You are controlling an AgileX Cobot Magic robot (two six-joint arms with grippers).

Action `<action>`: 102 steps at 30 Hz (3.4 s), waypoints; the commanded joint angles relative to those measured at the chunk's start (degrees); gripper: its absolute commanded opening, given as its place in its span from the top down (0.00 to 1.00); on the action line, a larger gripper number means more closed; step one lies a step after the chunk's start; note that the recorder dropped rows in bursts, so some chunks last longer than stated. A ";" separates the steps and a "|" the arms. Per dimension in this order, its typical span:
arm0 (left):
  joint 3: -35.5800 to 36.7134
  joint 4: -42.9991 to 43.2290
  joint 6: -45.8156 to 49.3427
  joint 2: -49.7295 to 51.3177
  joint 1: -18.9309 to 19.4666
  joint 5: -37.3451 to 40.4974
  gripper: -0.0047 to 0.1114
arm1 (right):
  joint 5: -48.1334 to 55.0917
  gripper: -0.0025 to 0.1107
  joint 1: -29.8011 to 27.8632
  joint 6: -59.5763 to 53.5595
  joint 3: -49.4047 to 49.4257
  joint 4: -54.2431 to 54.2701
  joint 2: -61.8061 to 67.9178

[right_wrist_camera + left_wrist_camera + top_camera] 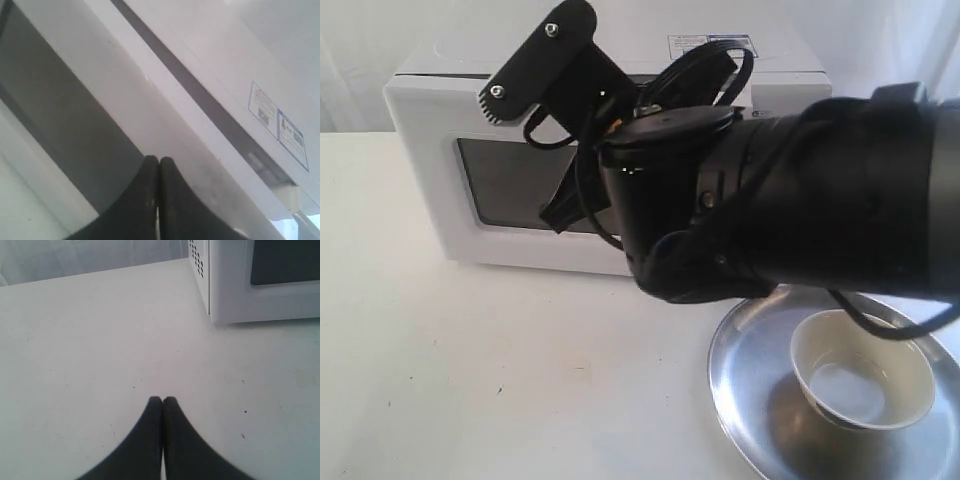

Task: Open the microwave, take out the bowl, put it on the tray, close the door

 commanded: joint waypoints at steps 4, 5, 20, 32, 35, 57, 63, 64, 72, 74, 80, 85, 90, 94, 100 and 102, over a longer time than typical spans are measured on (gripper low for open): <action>0.19 -0.12 -0.29 -0.12 -0.14 -0.01 0.96 | -2.60 0.98 -8.89 5.72 0.23 -12.33 5.43; 0.19 -0.12 -0.29 -0.12 -0.14 -0.01 0.96 | -2.60 0.98 -9.65 7.27 0.23 -14.94 6.28; 0.19 -0.12 -0.29 -0.12 -0.14 -0.01 0.96 | -5.51 0.98 -7.24 12.89 1.23 -14.73 3.94; 0.19 -0.12 -0.29 -0.12 -0.14 -0.01 0.96 | -0.01 0.98 23.80 12.46 15.30 -0.46 -20.16; 0.19 -0.12 -0.29 -0.12 -0.14 -0.01 0.96 | 3.42 0.98 28.25 12.46 19.44 5.62 -25.60; 0.19 -0.12 -0.29 -0.12 -0.14 -0.01 0.96 | -17.46 0.98 11.86 26.27 30.32 2.68 -42.19; 0.19 -0.12 -0.29 -0.12 -0.14 -0.01 0.96 | -33.24 0.98 -15.70 25.92 42.53 3.06 -59.64; 0.19 -0.12 -0.29 -0.12 -0.14 -0.01 0.96 | -35.33 0.98 -24.12 25.81 47.07 3.06 -67.15; 0.19 -0.12 -0.29 -0.12 -0.14 -0.01 0.96 | -49.76 0.98 -53.83 25.81 68.15 2.92 -92.74; 0.19 -0.12 -0.29 -0.12 -0.14 -0.01 0.96 | -52.46 0.98 -59.39 25.81 68.15 2.81 -92.74; 0.19 -0.12 -0.29 -0.12 -0.14 -0.01 0.96 | -54.15 0.98 -61.17 23.38 68.15 1.16 -92.74; 0.19 -0.12 -0.29 -0.12 -0.14 -0.01 0.96 | -52.51 0.98 -61.17 21.87 68.15 2.05 -92.74; 0.19 -0.12 -0.29 -0.12 -0.14 -0.01 0.96 | -42.70 0.98 -61.17 -13.30 68.15 34.80 -92.74; 0.19 -0.12 -0.29 -0.12 -0.14 -0.01 0.96 | -40.21 0.98 -61.17 -47.59 68.15 64.01 -92.74; 0.19 -0.12 -0.29 -0.12 -0.14 -0.01 0.96 | -41.45 0.98 -61.71 -62.27 68.15 79.73 -92.74; 0.19 -0.12 -0.29 -0.12 -0.14 -0.01 0.96 | -41.72 0.98 -62.58 -62.29 68.15 80.24 -92.74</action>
